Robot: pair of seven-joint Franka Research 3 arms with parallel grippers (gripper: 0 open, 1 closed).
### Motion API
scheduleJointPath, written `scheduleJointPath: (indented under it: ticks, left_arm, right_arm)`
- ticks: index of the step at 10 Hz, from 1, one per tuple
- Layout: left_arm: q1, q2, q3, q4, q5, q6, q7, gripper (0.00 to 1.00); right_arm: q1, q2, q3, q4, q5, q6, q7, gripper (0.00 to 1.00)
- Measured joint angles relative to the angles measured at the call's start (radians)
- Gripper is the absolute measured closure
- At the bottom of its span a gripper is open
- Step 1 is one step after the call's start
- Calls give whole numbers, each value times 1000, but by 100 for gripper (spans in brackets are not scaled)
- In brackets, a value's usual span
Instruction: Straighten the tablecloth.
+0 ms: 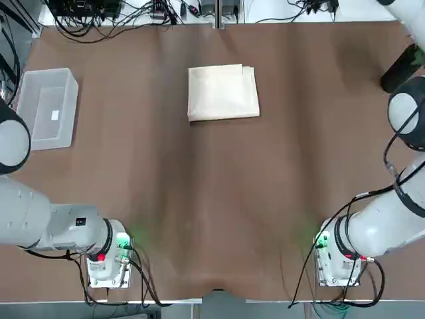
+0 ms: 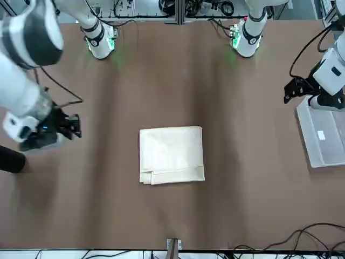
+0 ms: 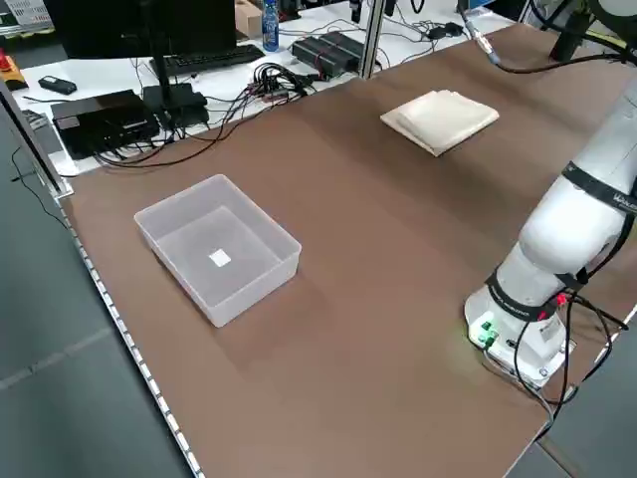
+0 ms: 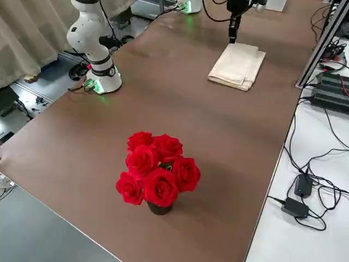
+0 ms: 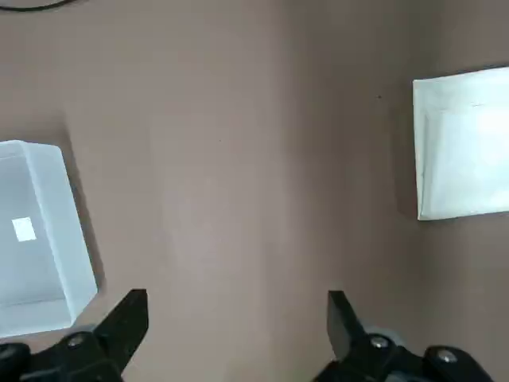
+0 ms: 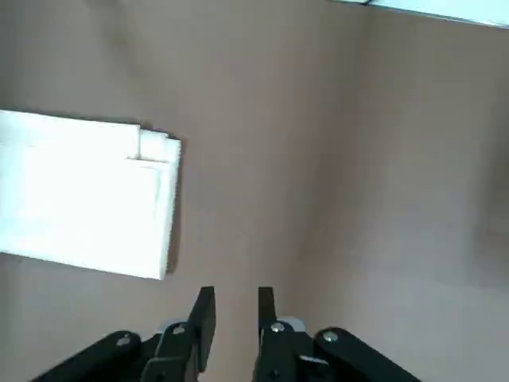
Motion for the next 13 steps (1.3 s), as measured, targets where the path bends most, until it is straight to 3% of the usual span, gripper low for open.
scheduleJointPath:
  ticks: [1, 4, 7, 8, 11, 13]
  left_arm:
    - [-2, 6, -1, 0, 0, -1, 0, 1]
    - [-25, 40, -9, 0, 0, -2, -29, 0]
    - [-44, 75, -31, 1, -16, 28, -31, 0]
    - [-46, 86, -54, 0, -28, 67, -28, 0]
    - [-57, 167, -124, -1, -30, 180, -31, 0]
    - [-58, 260, -161, -3, -37, 335, -33, 0]
  right_arm:
    - [30, 30, 0, -1, 20, 37, 0, 78]
    - [111, 137, 1, 2, 47, 181, 54, 81]
    - [151, 315, 6, 109, 51, 287, 64, 91]
    - [168, 366, 13, 129, 52, 332, 90, 98]
    - [221, 489, 17, 142, 53, 508, 201, 99]
    - [223, 572, 15, 158, 53, 591, 206, 99]
